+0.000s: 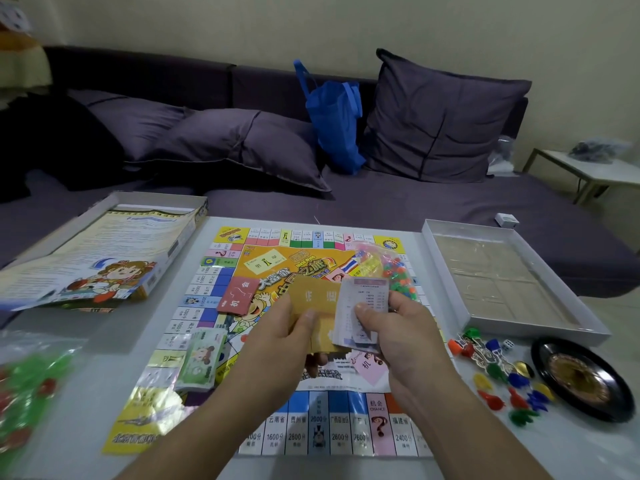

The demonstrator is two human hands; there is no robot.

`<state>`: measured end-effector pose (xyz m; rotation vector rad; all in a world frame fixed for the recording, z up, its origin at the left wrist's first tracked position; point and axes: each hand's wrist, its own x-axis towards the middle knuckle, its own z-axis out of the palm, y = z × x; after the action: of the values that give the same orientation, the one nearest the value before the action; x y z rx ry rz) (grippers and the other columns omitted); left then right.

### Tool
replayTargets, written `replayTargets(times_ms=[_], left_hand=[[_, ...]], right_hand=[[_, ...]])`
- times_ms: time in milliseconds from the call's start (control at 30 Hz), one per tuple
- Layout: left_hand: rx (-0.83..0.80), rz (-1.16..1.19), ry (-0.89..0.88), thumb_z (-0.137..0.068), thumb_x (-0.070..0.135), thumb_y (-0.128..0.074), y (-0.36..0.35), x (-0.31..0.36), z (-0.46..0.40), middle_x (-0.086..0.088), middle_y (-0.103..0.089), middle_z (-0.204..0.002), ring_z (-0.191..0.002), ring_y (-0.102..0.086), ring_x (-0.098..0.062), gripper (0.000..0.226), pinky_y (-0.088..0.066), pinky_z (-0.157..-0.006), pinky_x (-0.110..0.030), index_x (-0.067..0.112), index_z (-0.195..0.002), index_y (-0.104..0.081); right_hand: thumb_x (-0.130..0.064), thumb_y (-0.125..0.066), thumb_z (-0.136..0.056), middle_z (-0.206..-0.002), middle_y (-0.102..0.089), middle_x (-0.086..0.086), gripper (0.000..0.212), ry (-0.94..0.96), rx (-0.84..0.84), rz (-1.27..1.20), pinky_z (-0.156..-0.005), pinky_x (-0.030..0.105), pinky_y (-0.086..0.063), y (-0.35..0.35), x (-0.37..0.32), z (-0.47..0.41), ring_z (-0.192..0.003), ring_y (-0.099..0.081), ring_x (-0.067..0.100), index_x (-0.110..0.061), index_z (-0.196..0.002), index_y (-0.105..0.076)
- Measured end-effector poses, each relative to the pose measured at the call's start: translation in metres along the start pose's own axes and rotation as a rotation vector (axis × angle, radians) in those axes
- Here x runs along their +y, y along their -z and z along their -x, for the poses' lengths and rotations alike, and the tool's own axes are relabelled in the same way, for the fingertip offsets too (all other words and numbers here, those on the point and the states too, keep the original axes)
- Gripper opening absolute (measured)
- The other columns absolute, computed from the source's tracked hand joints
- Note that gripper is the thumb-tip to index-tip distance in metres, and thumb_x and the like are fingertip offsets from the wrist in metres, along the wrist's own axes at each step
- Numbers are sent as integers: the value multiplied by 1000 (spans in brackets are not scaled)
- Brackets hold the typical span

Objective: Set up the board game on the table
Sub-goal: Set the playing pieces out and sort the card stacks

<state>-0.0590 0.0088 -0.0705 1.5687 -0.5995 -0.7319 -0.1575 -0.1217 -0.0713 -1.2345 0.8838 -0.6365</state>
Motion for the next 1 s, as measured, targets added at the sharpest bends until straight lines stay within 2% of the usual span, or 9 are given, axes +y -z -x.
replayTargets(times_ms=[100,233,333,400,533,733,867,1000], left_hand=[[13,24,20,-112,24,-44,0,1,-1,0,-72,-85,-64,-68,-15,15,-57,-60,-31,23,-111,-60],[-30,-10,19,-112,27,-43,-2,1,-1,-5,-73,-92,-65,-67,-13,17,-57,-61,-30,19,-109,-57],[-45,-48,11,-112,29,-42,-5,0,1,-5,-74,-95,-63,-64,-5,18,-55,-57,-20,21,-108,-57],[-40,-58,4,-112,30,-40,-5,-2,1,-4,-74,-93,-63,-62,-4,20,-53,-56,-18,24,-111,-58],[0,-13,43,-113,32,-38,-4,-5,-2,-3,-72,-87,-62,-63,-8,22,-54,-58,-23,17,-109,-55],[9,-23,12,-112,34,-38,-9,-6,0,-7,-68,-90,-56,-58,0,24,-49,-54,-19,20,-115,-57],[34,16,25,-112,31,-39,-10,-4,0,5,-69,-78,-53,-61,4,22,-48,-51,-16,23,-111,-59],[2,-5,17,-113,30,-39,-9,-1,3,4,-68,-85,-56,-61,5,21,-47,-51,-13,23,-116,-59]], right_hand=[[-4,-70,-97,-92,-81,-1,17,20,18,25,-81,45,-66,3,-1,-3,-91,-78,24,-20,-103,-76],[-5,-70,-98,-93,-81,-2,18,50,-31,71,-77,40,-66,0,0,2,-86,-79,19,-19,-107,-75],[-4,-70,-97,-91,-81,-4,19,61,-56,96,-75,38,-66,-6,4,7,-83,-79,16,-21,-105,-75],[-5,-71,-97,-91,-81,-4,19,65,-51,106,-76,41,-66,-7,5,7,-84,-79,16,-22,-103,-76],[-5,-71,-97,-92,-81,-2,19,76,-31,114,-79,45,-66,-8,5,7,-86,-79,18,-23,-100,-76],[-5,-70,-97,-92,-81,-3,21,71,-91,156,-81,48,-65,-11,6,12,-86,-79,18,-24,-101,-78],[-4,-68,-98,-93,-81,-2,21,37,-108,160,-80,46,-66,-11,6,10,-85,-79,18,-21,-105,-78],[-2,-67,-97,-95,-81,1,21,4,-121,172,-83,49,-65,-13,9,8,-88,-79,23,-18,-108,-78]])
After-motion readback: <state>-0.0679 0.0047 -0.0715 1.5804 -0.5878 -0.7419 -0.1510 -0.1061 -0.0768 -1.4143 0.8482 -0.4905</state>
